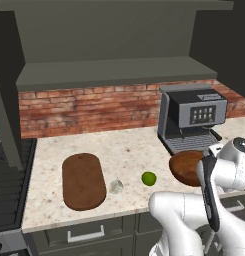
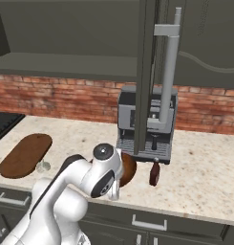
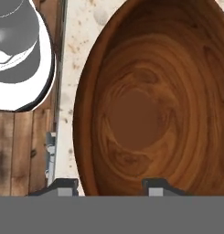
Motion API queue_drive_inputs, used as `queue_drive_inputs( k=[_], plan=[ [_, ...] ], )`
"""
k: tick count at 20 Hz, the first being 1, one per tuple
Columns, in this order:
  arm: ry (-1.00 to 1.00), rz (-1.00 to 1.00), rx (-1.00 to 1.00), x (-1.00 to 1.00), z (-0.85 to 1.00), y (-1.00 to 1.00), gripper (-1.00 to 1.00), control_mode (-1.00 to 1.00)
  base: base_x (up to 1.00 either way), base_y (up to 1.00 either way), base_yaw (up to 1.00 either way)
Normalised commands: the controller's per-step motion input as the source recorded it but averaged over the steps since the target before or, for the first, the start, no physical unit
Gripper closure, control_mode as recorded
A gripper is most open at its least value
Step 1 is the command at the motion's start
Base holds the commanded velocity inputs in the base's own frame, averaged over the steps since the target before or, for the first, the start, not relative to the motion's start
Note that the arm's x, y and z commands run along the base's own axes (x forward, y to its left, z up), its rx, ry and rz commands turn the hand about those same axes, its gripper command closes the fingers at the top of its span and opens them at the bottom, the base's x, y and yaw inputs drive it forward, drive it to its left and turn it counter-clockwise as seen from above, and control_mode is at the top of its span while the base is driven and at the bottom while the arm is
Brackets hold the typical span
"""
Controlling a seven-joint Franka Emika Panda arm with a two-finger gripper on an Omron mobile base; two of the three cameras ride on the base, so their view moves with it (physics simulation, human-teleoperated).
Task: Open the cabinet. Place the bowl and condiment on the counter. Then place the lime and garlic on the cutting board.
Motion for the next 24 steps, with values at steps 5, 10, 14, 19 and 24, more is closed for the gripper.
queue_drive_inputs(
  k=[5, 10, 14, 19, 24],
  plan=[
    [0.00, 0.00, -0.06, 0.00, 0.68, 0.11, -1.00, -1.00, 0.00, 0.00, 0.00],
    [0.00, 0.00, -0.05, -0.01, 0.93, 0.12, -1.00, -1.00, 0.00, 0.00, 0.00],
    [0.00, 0.00, -0.02, -0.24, 0.93, 0.26, -1.00, -1.00, 0.00, 0.00, 0.00],
    [0.00, 0.03, -0.01, -0.45, 0.42, 0.78, -1.00, -1.00, 0.00, 0.00, 0.00],
    [0.00, 0.08, 0.00, -0.41, 0.00, 0.99, -1.00, -1.00, 0.00, 0.00, 0.00]
  ],
)
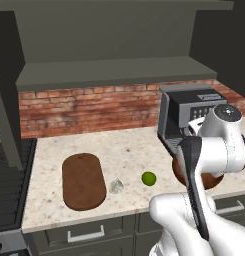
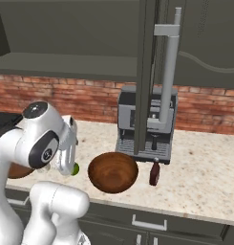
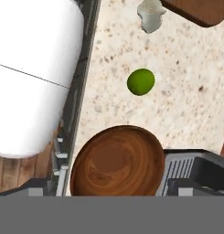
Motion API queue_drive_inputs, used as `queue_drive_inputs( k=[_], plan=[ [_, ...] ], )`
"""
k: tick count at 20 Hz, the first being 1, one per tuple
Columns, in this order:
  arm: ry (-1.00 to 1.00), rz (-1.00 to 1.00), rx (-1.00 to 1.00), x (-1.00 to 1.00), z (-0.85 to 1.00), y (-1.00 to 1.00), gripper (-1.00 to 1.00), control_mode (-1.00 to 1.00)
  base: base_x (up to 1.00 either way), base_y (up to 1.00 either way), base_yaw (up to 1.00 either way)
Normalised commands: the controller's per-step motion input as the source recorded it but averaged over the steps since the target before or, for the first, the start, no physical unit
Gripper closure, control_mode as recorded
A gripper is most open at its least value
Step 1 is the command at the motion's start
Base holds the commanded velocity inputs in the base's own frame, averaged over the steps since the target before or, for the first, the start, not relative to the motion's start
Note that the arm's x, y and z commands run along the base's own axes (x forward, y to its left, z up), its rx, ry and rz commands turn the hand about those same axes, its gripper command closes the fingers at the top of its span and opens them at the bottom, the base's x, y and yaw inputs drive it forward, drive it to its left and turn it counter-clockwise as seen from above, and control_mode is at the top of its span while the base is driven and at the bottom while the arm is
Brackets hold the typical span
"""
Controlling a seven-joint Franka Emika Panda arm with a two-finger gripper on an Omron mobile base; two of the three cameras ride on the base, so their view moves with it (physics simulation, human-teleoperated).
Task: Open the cabinet. Place the bowl and condiment on the counter. Then place the lime and garlic on the cutting board.
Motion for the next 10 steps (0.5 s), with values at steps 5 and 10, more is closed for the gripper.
queue_drive_inputs(
  k=[5, 10],
  plan=[
    [0.00, 0.13, 0.00, 0.14, 0.00, 0.63, -1.00, -1.00, 0.00, 0.00, 0.00],
    [0.01, 0.28, 0.00, 0.31, -0.21, 0.05, -1.00, -1.00, 0.00, 0.00, 0.00]
  ],
)
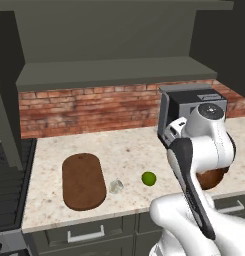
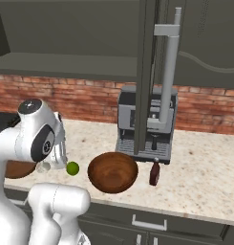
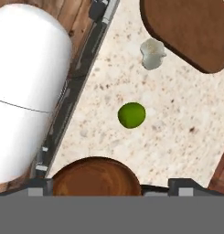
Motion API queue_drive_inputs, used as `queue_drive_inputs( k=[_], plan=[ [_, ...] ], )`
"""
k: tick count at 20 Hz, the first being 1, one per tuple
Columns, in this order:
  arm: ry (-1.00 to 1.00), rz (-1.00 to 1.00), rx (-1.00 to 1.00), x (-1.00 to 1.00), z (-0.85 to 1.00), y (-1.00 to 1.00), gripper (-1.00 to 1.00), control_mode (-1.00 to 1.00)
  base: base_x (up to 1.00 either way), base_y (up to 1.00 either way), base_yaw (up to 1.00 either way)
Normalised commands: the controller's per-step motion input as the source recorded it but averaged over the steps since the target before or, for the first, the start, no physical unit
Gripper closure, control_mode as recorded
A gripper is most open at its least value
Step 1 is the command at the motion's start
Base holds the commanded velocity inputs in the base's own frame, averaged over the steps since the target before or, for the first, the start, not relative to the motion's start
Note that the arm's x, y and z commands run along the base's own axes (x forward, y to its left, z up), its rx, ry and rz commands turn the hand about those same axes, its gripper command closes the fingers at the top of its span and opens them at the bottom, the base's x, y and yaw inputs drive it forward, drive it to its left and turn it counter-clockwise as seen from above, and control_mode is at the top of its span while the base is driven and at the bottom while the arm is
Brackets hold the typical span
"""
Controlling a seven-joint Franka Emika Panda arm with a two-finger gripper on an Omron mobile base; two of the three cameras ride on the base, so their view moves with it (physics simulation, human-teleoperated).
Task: Open the cabinet. Place the bowl and condiment on the counter. Then place the lime and garlic on the cutting board.
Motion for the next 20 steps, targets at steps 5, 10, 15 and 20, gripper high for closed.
queue_drive_inputs(
  k=[5, 10, 15, 20],
  plan=[
    [0.07, 0.31, 0.00, 0.26, -0.35, 0.03, -1.00, -1.00, 0.00, 0.00, 0.00],
    [0.02, 0.24, 0.00, 0.11, -0.33, 0.37, -1.00, -1.00, 0.00, 0.00, 0.00],
    [0.01, 0.10, -0.01, 0.07, -0.39, 0.41, -1.00, -1.00, 0.00, 0.00, 0.00],
    [0.01, 0.01, -0.01, 0.17, -0.64, 0.02, -1.00, -1.00, 0.00, 0.00, 0.00]
  ],
)
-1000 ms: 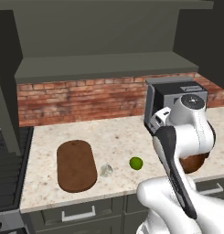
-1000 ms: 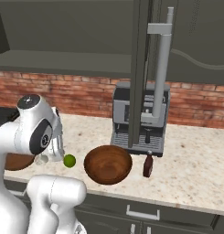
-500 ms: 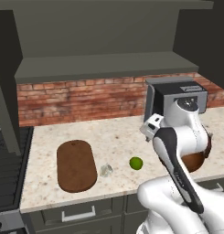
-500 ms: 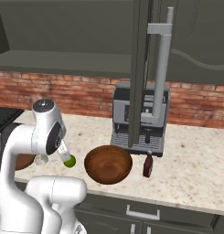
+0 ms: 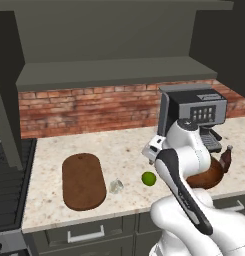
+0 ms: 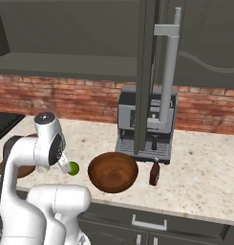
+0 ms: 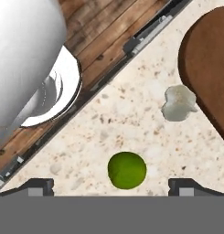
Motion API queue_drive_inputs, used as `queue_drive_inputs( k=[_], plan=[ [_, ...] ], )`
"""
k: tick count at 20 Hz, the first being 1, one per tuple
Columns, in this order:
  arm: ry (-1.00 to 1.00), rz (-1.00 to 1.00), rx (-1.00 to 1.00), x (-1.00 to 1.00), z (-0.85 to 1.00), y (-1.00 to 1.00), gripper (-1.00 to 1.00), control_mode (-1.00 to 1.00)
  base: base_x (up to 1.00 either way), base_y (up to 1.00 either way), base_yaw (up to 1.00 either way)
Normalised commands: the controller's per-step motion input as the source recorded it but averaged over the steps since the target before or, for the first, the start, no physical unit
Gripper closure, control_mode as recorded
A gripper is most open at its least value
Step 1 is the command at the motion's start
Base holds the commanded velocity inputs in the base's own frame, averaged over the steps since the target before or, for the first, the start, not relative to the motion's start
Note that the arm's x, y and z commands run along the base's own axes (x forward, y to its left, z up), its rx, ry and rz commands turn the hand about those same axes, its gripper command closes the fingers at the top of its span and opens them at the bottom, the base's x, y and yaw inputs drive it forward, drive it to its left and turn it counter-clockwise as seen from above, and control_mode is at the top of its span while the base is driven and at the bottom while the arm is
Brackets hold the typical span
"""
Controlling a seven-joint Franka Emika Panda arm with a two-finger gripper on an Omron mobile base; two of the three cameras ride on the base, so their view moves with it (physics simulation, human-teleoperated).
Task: Open the cabinet. Place the bowl and condiment on the counter. Then place the lime and garlic on the cutting board.
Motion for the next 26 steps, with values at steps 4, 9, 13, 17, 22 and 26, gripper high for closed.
queue_drive_inputs(
  k=[4, 9, 13, 17, 22, 26],
  plan=[
    [0.03, 0.00, -0.02, 0.51, -0.57, 0.00, -1.00, -1.00, 0.00, 0.00, 0.00],
    [0.00, 0.00, -0.03, 0.42, -0.47, 0.02, -1.00, -1.00, 0.00, 0.00, 0.00],
    [0.00, 0.03, -0.02, 0.39, -0.32, 0.00, -1.00, -1.00, 0.00, 0.00, 0.00],
    [0.00, 0.08, -0.01, 0.17, -0.31, 0.00, -1.00, -1.00, 0.00, 0.00, 0.00],
    [0.03, 0.11, 0.00, -0.05, -0.48, 0.00, -1.00, -1.00, 0.00, 0.00, 0.00],
    [0.00, 0.13, 0.00, -0.45, -0.29, 0.00, -1.00, -1.00, 0.00, 0.00, 0.00]
  ],
)
